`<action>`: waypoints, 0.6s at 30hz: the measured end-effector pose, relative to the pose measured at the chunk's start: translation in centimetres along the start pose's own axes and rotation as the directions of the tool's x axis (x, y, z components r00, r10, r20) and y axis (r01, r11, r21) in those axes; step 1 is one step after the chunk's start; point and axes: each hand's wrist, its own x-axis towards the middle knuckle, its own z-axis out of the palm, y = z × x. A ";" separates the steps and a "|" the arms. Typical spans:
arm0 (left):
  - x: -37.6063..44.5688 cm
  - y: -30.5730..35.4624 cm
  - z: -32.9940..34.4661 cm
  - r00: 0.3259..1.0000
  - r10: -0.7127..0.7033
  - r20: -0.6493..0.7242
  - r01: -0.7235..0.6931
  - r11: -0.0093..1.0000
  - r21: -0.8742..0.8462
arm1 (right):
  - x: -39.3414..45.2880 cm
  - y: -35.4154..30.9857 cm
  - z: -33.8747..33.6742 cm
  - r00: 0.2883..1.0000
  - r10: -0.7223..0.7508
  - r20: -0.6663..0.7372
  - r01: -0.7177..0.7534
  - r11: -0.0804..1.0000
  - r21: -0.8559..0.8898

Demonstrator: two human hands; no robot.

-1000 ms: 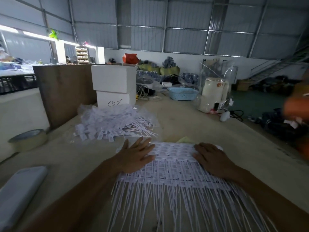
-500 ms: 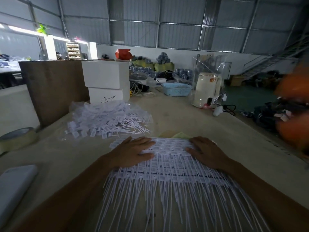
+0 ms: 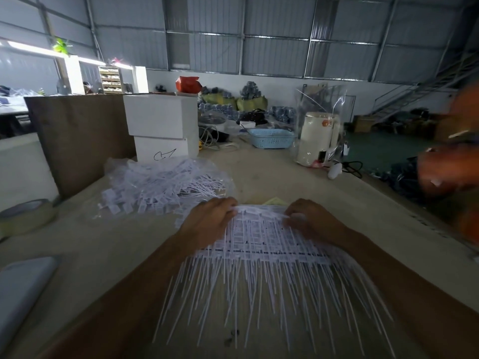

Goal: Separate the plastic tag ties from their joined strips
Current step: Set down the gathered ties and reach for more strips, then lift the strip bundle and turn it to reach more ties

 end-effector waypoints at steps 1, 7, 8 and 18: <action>0.3 0.1 -0.5 1.000 -0.008 -0.011 0.008 1.000 -0.023 | 0.3 0.1 -0.9 0.998 0.058 -0.002 -0.058 0.998 0.030; 2.2 1.3 -4.9 0.993 -0.009 -0.115 -0.010 0.985 -0.171 | 1.7 0.1 -5.8 0.987 0.160 0.012 -0.158 0.955 0.249; 2.4 1.4 -5.5 0.991 0.000 -0.137 -0.025 0.983 -0.184 | 1.7 0.2 -6.4 0.985 0.175 0.002 -0.169 0.949 0.265; 0.8 0.3 -7.2 0.977 -0.056 -0.208 0.018 0.984 -0.178 | -1.1 2.1 -6.8 0.926 0.335 0.174 -0.371 0.721 0.586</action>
